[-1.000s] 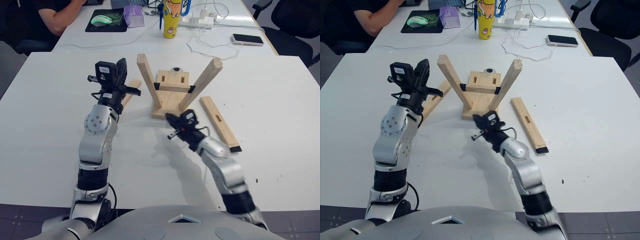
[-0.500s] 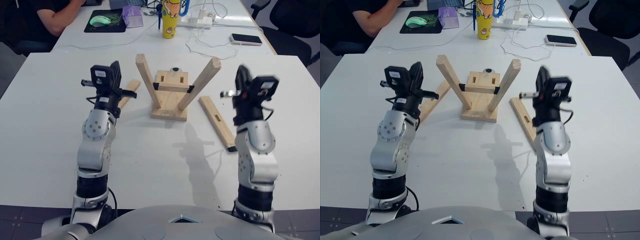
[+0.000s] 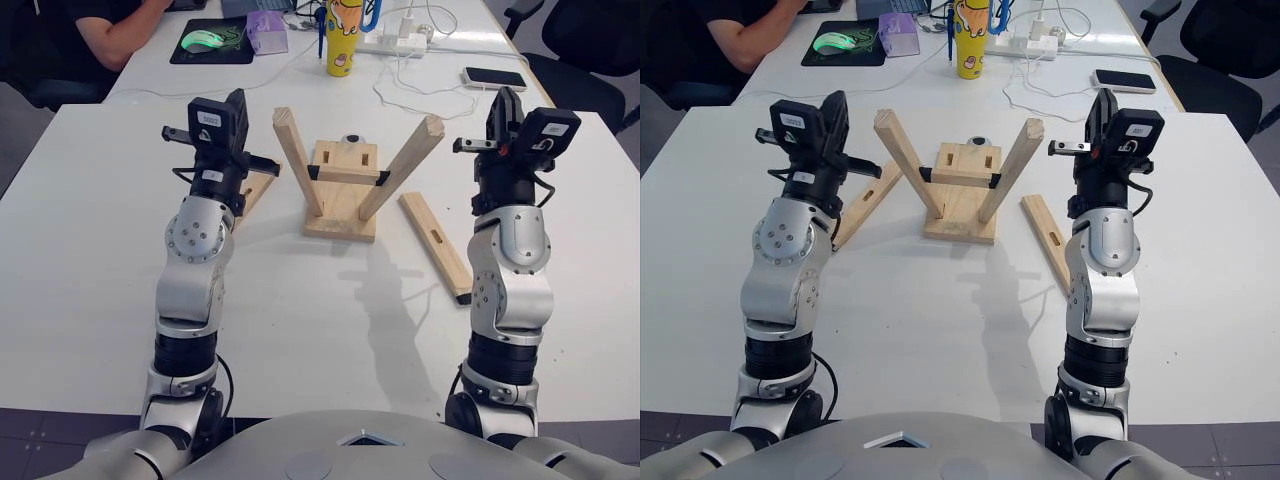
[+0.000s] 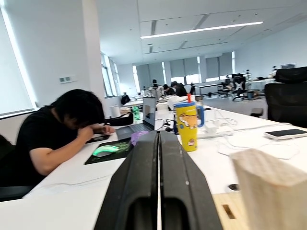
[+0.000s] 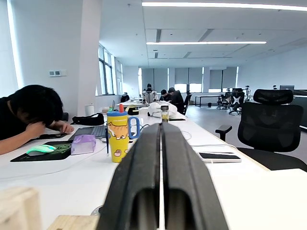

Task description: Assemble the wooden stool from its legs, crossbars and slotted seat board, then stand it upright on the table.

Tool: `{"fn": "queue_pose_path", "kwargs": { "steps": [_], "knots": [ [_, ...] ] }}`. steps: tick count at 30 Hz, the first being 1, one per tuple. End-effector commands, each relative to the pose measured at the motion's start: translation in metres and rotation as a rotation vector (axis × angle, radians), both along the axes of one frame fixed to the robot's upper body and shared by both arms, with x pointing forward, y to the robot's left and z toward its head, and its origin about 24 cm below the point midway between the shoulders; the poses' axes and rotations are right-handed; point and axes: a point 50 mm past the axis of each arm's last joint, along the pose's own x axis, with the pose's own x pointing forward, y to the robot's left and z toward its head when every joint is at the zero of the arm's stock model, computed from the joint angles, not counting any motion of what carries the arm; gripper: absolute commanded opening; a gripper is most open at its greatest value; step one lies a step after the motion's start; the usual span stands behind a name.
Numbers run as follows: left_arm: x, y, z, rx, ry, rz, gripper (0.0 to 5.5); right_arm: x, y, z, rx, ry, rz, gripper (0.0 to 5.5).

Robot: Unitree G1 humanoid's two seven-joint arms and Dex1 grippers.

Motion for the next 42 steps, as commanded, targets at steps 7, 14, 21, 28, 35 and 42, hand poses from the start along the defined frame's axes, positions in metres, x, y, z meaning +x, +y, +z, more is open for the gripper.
{"fn": "queue_pose_path", "kwargs": {
  "steps": [7, 14, 21, 28, 35, 42],
  "knots": [
    [0.006, -0.060, -0.029, 0.097, 0.226, -0.328, 0.01, 0.006, 0.059, -0.040, -0.135, 0.285, 0.338, 0.00],
    [0.008, 0.008, -0.021, 0.038, 0.149, 0.090, 0.01, 0.010, -0.002, -0.030, -0.124, 0.236, -0.008, 0.00],
    [0.006, 0.007, -0.003, 0.026, 0.014, 0.098, 0.01, 0.011, 0.018, -0.018, -0.071, 0.149, 0.137, 0.00],
    [-0.001, -0.068, -0.048, 0.204, 0.301, -0.355, 0.01, 0.006, 0.061, -0.043, -0.205, 0.293, 0.424, 0.00],
    [0.015, 0.014, -0.044, 0.209, 0.293, 0.055, 0.01, 0.020, 0.024, -0.060, -0.216, 0.382, 0.319, 0.00],
    [0.009, 0.027, -0.061, 0.290, 0.382, -0.134, 0.01, 0.044, 0.013, -0.076, -0.224, 0.450, 0.433, 0.00]
  ]
}}
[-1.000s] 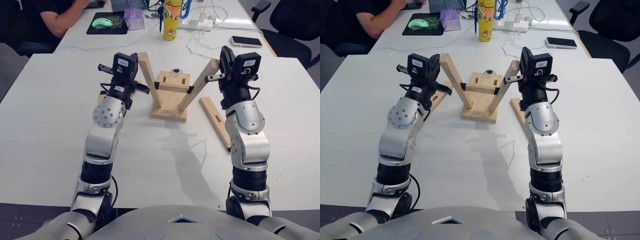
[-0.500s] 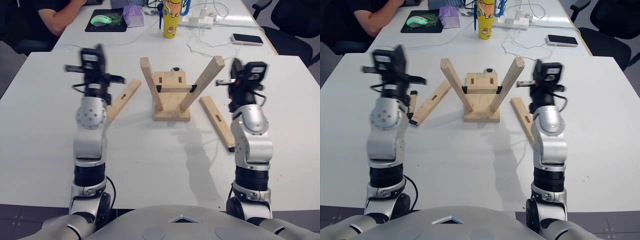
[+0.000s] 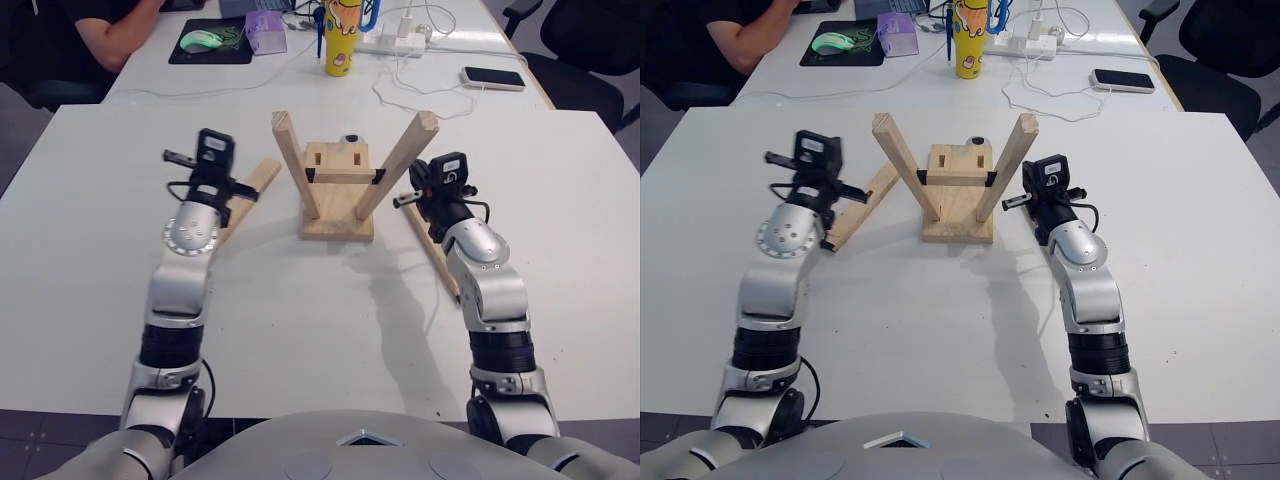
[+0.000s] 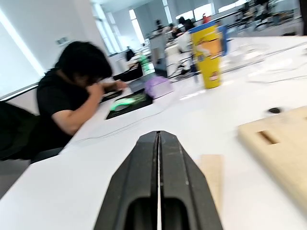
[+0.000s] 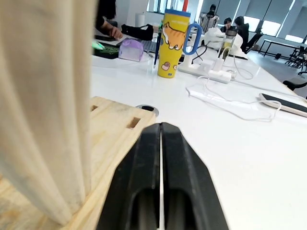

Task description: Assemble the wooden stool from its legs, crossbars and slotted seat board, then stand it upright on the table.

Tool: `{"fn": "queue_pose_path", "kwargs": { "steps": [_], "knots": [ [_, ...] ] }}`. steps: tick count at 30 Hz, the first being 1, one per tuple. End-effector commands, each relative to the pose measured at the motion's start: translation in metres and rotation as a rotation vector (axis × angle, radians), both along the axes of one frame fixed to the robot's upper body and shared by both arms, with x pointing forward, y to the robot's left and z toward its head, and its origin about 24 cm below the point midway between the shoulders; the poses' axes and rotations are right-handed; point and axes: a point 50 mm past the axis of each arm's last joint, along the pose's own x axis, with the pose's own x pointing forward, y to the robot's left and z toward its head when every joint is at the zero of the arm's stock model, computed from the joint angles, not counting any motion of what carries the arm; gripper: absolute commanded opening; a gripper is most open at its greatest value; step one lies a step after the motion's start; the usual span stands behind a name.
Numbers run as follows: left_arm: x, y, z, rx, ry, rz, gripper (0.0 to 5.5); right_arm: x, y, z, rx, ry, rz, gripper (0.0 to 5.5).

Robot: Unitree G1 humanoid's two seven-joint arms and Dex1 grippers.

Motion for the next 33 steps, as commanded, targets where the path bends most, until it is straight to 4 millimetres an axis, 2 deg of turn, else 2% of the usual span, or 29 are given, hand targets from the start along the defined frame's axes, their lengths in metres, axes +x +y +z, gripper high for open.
{"fn": "queue_pose_path", "kwargs": {
  "steps": [1, 5, 7, 8, 9, 12, 15, 23, 33],
  "knots": [
    [-0.005, -0.009, -0.017, 0.032, 0.119, -0.228, 0.01, 0.014, -0.003, 0.001, 0.003, -0.003, 0.082, 0.00],
    [-0.005, -0.009, -0.017, 0.034, 0.127, -0.256, 0.01, 0.017, -0.004, 0.000, 0.004, -0.010, 0.094, 0.00],
    [-0.027, -0.028, -0.032, 0.125, 0.334, -0.693, 0.01, 0.031, 0.002, -0.002, -0.069, -0.010, 0.222, 0.00],
    [-0.036, -0.032, -0.038, 0.151, 0.422, -0.833, 0.01, 0.035, 0.005, -0.004, -0.102, -0.005, 0.270, 0.00],
    [-0.040, -0.035, -0.042, 0.166, 0.487, -0.927, 0.01, 0.037, 0.006, -0.006, -0.130, -0.009, 0.301, 0.00],
    [-0.043, -0.039, -0.052, 0.188, 0.596, -1.012, 0.01, 0.036, 0.014, -0.009, -0.153, -0.024, 0.377, 0.00],
    [-0.041, -0.039, -0.058, 0.219, 0.638, -1.016, 0.01, 0.031, 0.030, -0.011, -0.149, -0.036, 0.479, 0.00],
    [-0.009, -0.039, -0.065, 0.364, 0.578, -0.882, 0.01, 0.021, 0.050, -0.016, -0.164, -0.050, 0.610, 0.00],
    [-0.012, -0.019, -0.067, 0.408, 0.637, -0.821, 0.01, 0.010, 0.099, -0.010, -0.171, -0.116, 0.786, 0.00]
  ]
}}
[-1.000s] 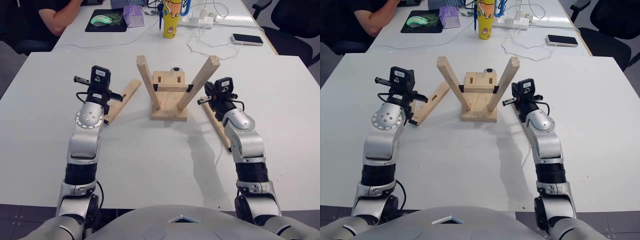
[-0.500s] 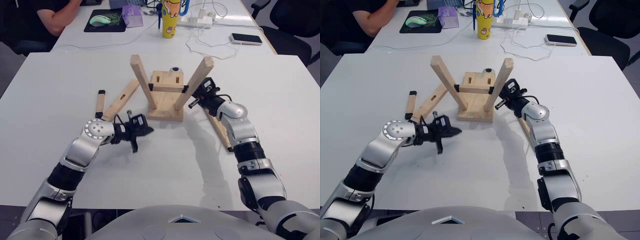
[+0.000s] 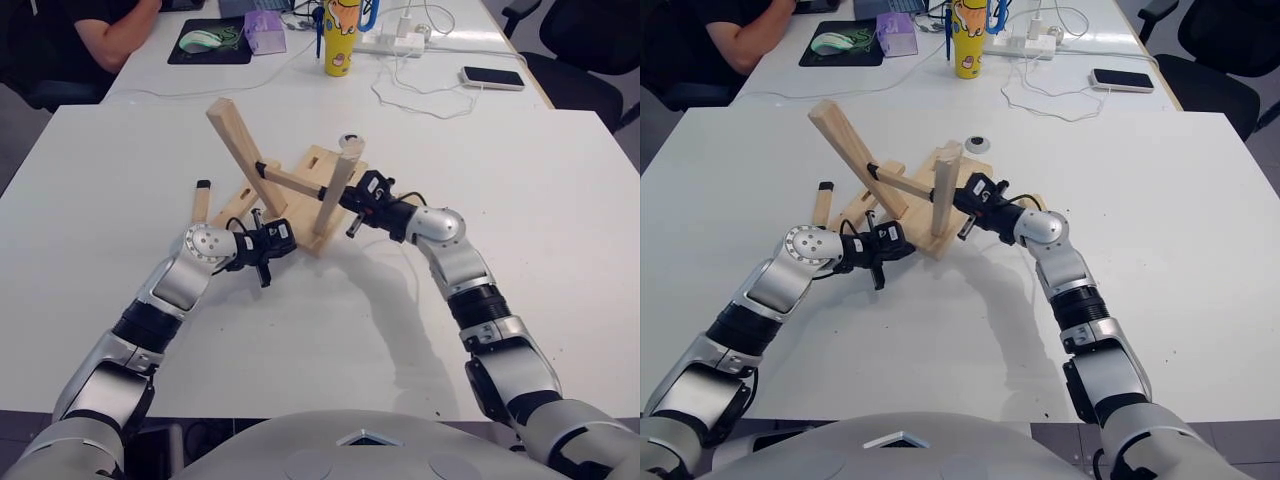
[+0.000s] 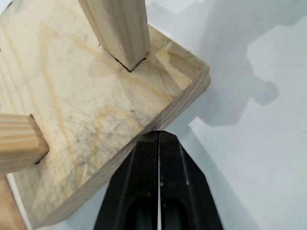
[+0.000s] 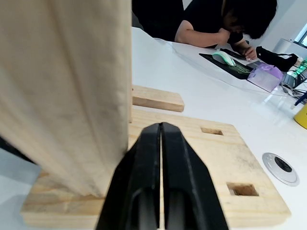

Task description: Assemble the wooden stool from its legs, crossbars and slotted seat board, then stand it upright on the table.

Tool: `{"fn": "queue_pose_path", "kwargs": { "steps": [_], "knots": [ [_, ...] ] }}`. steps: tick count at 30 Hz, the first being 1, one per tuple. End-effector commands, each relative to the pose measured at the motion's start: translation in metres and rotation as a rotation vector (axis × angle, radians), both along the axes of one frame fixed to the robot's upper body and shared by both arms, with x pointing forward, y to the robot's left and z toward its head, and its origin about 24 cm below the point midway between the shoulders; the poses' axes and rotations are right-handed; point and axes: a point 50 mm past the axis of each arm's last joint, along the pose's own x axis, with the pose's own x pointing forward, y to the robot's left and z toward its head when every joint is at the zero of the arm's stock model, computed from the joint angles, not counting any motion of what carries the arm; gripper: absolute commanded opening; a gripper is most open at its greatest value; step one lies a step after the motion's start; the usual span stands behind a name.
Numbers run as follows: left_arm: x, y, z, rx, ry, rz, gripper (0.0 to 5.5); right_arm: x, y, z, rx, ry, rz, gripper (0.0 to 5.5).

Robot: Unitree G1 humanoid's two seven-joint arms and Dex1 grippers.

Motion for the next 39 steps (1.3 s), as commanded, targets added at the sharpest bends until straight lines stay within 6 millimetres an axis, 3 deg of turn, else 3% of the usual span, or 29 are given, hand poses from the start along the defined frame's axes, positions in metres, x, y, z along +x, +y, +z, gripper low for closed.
{"fn": "queue_pose_path", "kwargs": {
  "steps": [1, 9, 13, 18, 22, 25, 29, 35, 39],
  "knots": [
    [-0.001, 0.008, 0.001, 0.029, -0.002, 0.040, 0.01, -0.004, 0.029, 0.004, 0.002, -0.042, 0.082, 0.00],
    [0.011, 0.016, 0.005, 0.047, -0.048, 0.079, 0.01, -0.011, 0.037, 0.012, 0.001, -0.054, 0.131, 0.00],
    [0.019, 0.029, 0.010, 0.091, -0.114, 0.143, 0.01, -0.002, 0.037, 0.013, -0.048, -0.098, 0.070, 0.00],
    [0.023, 0.064, 0.020, 0.162, -0.218, 0.260, 0.01, 0.017, 0.002, 0.018, -0.144, -0.147, -0.065, 0.00],
    [0.013, 0.080, 0.046, 0.084, -0.227, 0.270, 0.01, 0.039, -0.035, 0.019, -0.272, -0.175, -0.199, 0.00],
    [-0.007, 0.068, 0.060, -0.035, -0.105, 0.146, 0.01, 0.050, -0.049, 0.013, -0.374, -0.177, -0.241, 0.00],
    [-0.031, 0.038, 0.063, -0.148, 0.088, -0.022, 0.01, 0.057, -0.052, 0.003, -0.470, -0.148, -0.238, 0.00],
    [-0.032, -0.003, 0.037, -0.074, 0.098, -0.090, 0.01, 0.056, -0.057, -0.018, -0.763, -0.099, -0.110, 0.00],
    [-0.022, -0.010, 0.013, 0.029, 0.045, -0.047, 0.01, 0.052, -0.057, -0.024, -0.874, -0.040, 0.014, 0.00]
  ]
}}
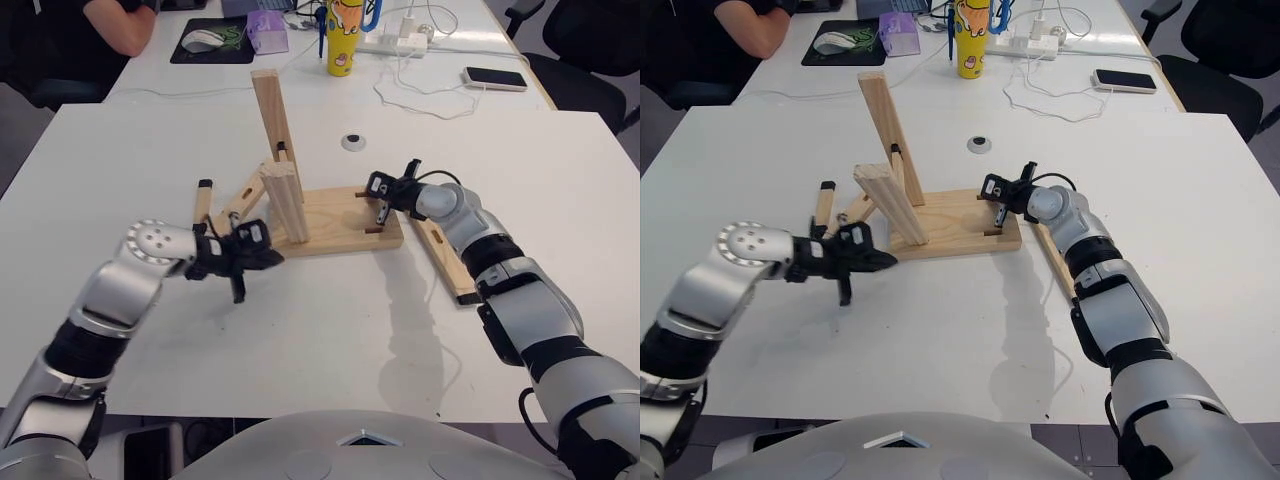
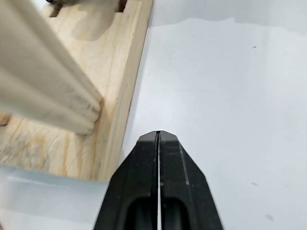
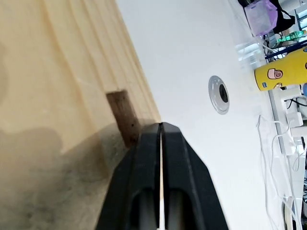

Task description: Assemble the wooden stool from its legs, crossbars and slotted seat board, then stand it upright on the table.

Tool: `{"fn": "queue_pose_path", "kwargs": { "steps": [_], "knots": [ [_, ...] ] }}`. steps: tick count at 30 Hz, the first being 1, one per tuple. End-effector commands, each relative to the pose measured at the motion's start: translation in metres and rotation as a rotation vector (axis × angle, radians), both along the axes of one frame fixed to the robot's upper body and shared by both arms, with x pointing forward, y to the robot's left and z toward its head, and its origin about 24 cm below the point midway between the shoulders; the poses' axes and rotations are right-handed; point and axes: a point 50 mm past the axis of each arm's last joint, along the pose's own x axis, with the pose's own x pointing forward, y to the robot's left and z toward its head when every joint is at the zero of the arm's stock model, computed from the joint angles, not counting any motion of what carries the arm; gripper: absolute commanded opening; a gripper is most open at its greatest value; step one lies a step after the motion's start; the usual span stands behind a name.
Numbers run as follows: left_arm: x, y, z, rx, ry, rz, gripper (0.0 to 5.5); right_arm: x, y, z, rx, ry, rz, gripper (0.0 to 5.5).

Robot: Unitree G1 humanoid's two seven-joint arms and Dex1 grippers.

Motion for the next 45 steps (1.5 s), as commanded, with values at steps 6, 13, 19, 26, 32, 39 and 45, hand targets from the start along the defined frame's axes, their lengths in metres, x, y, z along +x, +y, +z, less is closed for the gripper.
{"fn": "queue_pose_path", "kwargs": {
  "steps": [6, 13, 19, 26, 32, 39, 45],
  "knots": [
    [0.035, 0.000, -0.029, 0.176, -0.151, 0.123, 0.01, -0.023, -0.011, -0.022, -0.191, 0.362, 0.177, 0.00],
    [0.042, 0.009, -0.045, 0.192, -0.173, 0.222, 0.01, -0.042, -0.012, -0.013, -0.149, 0.493, 0.272, 0.00],
    [0.046, 0.011, -0.055, 0.155, -0.181, 0.274, 0.01, -0.064, -0.020, 0.013, -0.031, 0.554, 0.292, 0.00],
    [0.056, 0.010, -0.060, 0.105, -0.201, 0.308, 0.01, -0.054, -0.014, 0.049, 0.281, 0.366, 0.152, 0.00],
    [0.067, -0.003, -0.065, 0.072, -0.205, 0.309, 0.01, -0.051, -0.034, 0.058, 0.523, 0.290, -0.040, 0.00],
    [0.082, -0.006, -0.065, 0.057, -0.221, 0.336, 0.01, -0.073, -0.041, -0.001, 0.233, 0.324, -0.114, 0.00],
    [0.095, -0.011, -0.059, -0.055, -0.193, 0.366, 0.01, -0.085, -0.027, -0.011, 0.237, 0.381, -0.066, 0.00]
  ]
}}
